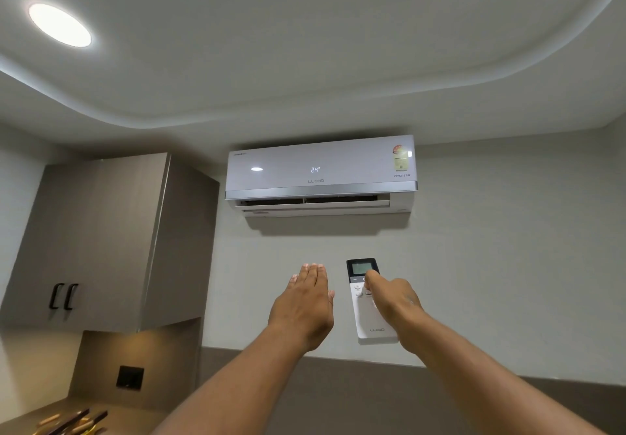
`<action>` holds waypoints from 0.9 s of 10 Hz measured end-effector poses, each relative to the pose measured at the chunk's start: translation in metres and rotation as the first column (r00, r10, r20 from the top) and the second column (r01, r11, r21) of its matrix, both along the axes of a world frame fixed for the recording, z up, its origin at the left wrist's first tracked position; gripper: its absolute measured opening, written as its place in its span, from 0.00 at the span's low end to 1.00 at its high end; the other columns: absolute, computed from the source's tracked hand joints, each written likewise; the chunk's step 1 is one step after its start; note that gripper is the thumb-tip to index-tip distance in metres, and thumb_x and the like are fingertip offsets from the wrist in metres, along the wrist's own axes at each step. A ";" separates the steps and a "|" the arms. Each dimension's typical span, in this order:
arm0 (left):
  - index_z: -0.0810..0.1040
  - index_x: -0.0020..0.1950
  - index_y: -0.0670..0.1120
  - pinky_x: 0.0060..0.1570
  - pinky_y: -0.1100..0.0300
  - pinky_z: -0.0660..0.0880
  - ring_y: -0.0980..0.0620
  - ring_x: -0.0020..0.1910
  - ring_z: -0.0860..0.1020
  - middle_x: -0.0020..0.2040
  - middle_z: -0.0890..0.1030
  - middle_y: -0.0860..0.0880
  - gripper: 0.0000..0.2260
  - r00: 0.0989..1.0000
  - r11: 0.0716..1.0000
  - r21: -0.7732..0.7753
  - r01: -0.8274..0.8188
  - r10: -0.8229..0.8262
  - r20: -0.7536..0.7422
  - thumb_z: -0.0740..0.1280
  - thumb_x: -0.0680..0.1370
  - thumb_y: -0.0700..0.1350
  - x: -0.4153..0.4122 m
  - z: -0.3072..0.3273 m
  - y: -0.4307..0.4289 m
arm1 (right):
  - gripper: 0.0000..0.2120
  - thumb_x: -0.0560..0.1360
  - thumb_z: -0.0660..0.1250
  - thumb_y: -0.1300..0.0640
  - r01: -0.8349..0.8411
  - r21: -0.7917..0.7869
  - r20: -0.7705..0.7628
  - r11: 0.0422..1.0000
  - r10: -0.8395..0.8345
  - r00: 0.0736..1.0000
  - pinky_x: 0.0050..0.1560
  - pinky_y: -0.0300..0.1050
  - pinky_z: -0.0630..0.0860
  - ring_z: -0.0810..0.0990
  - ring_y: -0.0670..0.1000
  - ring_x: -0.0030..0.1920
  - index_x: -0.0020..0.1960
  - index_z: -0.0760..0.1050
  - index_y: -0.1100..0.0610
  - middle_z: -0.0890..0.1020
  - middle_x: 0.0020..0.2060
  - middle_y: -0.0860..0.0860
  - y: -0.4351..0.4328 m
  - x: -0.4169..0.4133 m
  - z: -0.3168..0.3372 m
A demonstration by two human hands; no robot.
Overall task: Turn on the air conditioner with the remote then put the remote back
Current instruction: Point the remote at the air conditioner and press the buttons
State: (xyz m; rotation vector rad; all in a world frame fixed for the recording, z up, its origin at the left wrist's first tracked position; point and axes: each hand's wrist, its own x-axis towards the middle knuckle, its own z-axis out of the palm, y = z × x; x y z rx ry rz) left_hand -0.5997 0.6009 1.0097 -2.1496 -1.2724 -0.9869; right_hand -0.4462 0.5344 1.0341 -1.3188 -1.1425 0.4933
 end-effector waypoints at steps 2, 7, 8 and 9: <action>0.46 0.77 0.44 0.70 0.56 0.44 0.49 0.77 0.47 0.79 0.49 0.46 0.25 1.000 1.000 -0.005 0.008 -0.008 -0.001 0.44 0.82 0.52 0.001 0.001 -0.003 | 0.15 0.74 0.61 0.49 0.007 0.003 0.002 1.000 -0.007 1.000 0.34 0.43 0.72 0.79 0.58 0.34 0.43 0.78 0.60 0.82 0.37 0.58 -0.002 0.000 0.000; 0.46 0.78 0.44 0.70 0.56 0.44 0.49 0.77 0.47 0.79 0.49 0.46 0.25 1.000 1.000 -0.014 0.000 0.000 -0.005 0.45 0.82 0.52 0.001 0.003 -0.006 | 0.14 0.73 0.61 0.50 0.020 0.005 -0.006 1.000 -0.020 1.000 0.32 0.41 0.72 0.79 0.57 0.32 0.41 0.78 0.60 0.82 0.35 0.57 -0.006 0.005 0.003; 0.46 0.78 0.44 0.70 0.56 0.44 0.48 0.77 0.47 0.79 0.49 0.46 0.25 1.000 1.000 -0.013 0.000 0.000 -0.006 0.45 0.82 0.52 0.000 0.006 -0.008 | 0.15 0.73 0.61 0.49 0.013 0.002 -0.003 1.000 -0.013 1.000 0.33 0.42 0.71 0.79 0.57 0.32 0.42 0.78 0.60 0.82 0.35 0.57 -0.007 0.005 0.004; 0.46 0.78 0.44 0.70 0.56 0.44 0.49 0.77 0.46 0.79 0.49 0.46 0.25 1.000 1.000 -0.013 0.004 -0.005 -0.007 0.44 0.82 0.52 -0.001 0.009 -0.011 | 0.14 0.73 0.62 0.50 0.009 0.000 -0.007 1.000 -0.009 1.000 0.33 0.42 0.72 0.79 0.57 0.33 0.42 0.78 0.60 0.82 0.35 0.57 -0.008 0.005 0.006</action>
